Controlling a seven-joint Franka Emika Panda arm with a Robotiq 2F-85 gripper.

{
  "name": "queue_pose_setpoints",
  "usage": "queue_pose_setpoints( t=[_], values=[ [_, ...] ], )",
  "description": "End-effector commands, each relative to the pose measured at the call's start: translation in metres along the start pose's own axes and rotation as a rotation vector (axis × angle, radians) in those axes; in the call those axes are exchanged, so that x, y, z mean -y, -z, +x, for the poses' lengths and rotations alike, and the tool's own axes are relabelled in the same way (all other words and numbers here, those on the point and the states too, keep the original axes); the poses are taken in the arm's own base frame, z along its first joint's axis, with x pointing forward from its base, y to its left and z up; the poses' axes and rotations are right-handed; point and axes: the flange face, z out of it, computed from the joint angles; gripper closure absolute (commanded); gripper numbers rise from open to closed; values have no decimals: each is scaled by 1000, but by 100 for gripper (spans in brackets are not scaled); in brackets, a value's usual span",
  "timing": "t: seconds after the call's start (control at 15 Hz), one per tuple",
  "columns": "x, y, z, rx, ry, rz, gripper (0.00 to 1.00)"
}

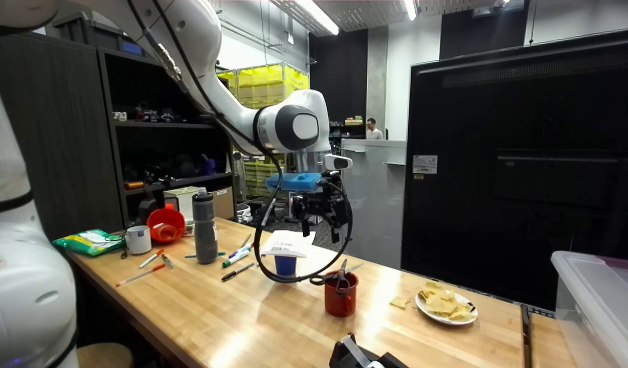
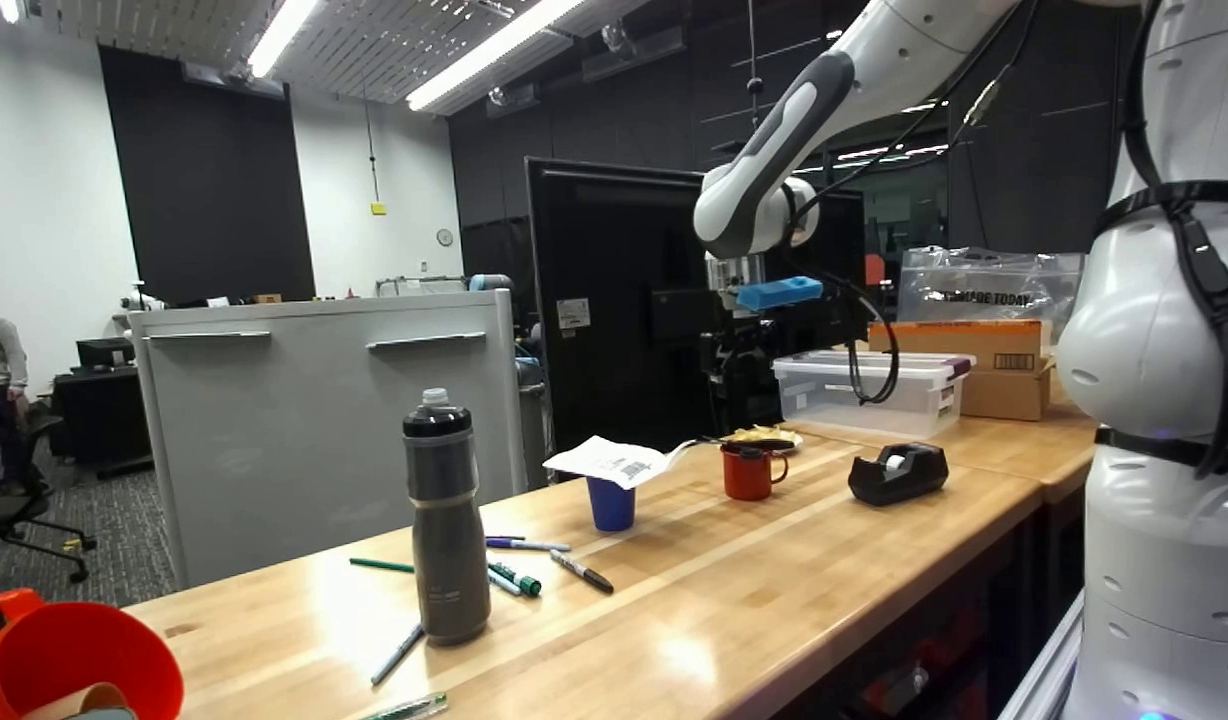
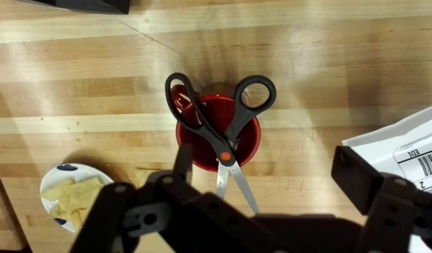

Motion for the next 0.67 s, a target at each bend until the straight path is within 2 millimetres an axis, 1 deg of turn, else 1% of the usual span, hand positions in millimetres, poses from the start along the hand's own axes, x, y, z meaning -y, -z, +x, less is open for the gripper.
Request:
queue_pose_setpoints(
  t=[0.0, 0.2, 0.53, 0.6],
  values=[
    [-12, -21, 5, 24, -15, 32, 0],
    [-25, -34, 1, 50, 12, 20, 0],
    [-42, -32, 0, 51, 63, -22, 0],
    [-47, -34, 0, 52, 70, -27, 0]
  ],
)
